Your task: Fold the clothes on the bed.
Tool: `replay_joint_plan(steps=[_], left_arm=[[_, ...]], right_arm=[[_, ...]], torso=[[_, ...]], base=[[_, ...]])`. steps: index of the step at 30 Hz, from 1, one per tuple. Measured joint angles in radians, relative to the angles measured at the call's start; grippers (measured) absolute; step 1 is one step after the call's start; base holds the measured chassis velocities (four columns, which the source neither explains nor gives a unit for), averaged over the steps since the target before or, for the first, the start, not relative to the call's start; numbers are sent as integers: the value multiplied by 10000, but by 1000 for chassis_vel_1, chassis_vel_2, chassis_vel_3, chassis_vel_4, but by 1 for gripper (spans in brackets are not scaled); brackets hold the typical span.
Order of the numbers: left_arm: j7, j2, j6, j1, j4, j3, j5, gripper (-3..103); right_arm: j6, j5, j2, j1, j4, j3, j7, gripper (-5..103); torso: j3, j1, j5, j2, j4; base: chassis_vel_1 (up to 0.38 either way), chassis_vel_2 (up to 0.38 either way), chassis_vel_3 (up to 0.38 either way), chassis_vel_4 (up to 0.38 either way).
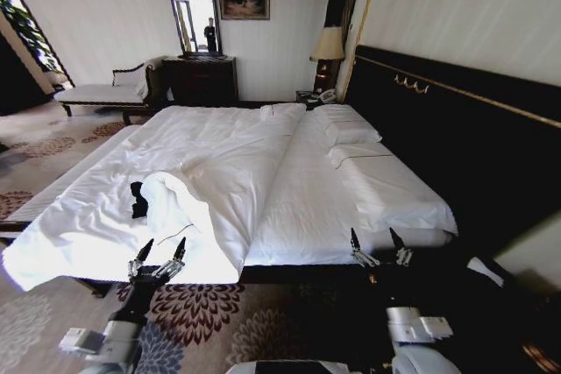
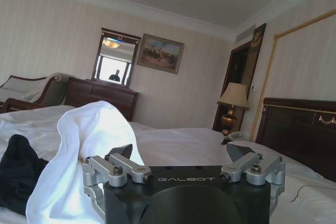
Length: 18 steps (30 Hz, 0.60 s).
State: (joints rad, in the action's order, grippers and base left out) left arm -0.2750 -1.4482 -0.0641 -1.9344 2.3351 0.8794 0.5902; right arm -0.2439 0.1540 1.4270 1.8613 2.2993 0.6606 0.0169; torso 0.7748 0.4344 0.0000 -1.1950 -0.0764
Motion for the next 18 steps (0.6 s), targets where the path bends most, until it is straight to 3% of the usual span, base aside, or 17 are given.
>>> replay_joint_plan(steps=[18], left_arm=[[-8,-74,-165,-131,-8,34,-62,100]], right_arm=[[-102,-82,-10,15,-55,-56,-46,100]], torso=[[-1,-4,1,-1,1]], base=[[-17,57,17,-58]])
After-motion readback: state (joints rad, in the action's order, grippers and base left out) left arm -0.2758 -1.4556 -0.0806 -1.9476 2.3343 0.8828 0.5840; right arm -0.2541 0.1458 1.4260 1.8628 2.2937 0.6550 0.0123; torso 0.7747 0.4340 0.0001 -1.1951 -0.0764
